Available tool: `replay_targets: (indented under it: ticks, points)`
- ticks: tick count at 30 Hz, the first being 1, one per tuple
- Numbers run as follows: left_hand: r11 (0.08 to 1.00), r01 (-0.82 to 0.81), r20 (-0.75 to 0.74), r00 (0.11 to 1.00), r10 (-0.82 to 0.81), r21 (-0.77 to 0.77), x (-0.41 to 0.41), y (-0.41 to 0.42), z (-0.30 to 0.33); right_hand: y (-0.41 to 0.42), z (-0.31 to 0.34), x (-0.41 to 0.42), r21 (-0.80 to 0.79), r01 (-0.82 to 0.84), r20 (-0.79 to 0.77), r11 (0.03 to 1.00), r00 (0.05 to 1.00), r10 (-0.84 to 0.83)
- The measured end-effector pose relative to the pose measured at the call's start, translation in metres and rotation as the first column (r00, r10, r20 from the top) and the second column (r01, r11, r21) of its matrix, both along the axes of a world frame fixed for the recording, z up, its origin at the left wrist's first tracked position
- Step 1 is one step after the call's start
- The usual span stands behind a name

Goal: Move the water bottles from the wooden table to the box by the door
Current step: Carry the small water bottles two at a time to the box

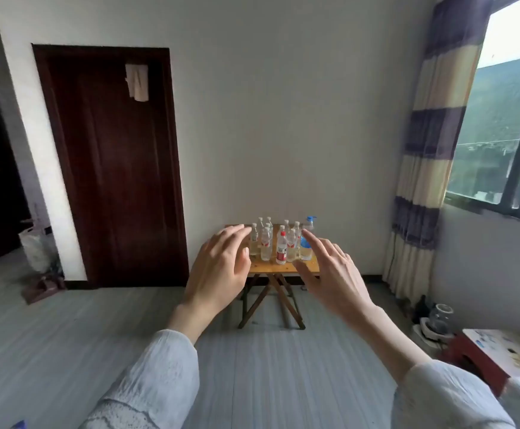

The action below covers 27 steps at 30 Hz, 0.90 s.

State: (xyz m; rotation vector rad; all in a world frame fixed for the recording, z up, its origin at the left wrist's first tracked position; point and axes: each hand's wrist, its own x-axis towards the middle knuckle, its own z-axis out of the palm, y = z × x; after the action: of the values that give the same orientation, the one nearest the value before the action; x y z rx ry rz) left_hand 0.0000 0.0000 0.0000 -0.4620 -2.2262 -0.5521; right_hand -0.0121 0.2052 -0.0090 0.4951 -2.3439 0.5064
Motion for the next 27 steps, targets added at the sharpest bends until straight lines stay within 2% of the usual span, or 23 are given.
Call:
replay_targets:
  ticks: [3, 6, 13, 27]
  points:
    - [0.995, 0.001, 0.063, 0.998, -0.007, 0.098, -0.049, -0.003, -0.027, -0.001, -0.022, -0.046, -0.068, -0.005, 0.046, 0.998, 0.999, 0.008]
    - [0.990, 0.017, 0.132, 0.991, -0.035, 0.137, -0.107, -0.009, -0.052, -0.007, -0.042, -0.100, -0.095, 0.014, 0.109, 0.995, 0.994, -0.004]
    - [0.973, 0.075, 0.193, 0.974, -0.119, 0.220, -0.250, -0.039, -0.073, -0.029, -0.066, -0.234, -0.206, 0.040, 0.173, 0.978, 0.985, -0.004]
    - [0.922, 0.069, 0.388, 0.893, -0.228, 0.382, -0.533, -0.056, -0.158, -0.032, -0.144, -0.505, -0.353, 0.107, 0.326, 0.930, 0.945, 0.015]
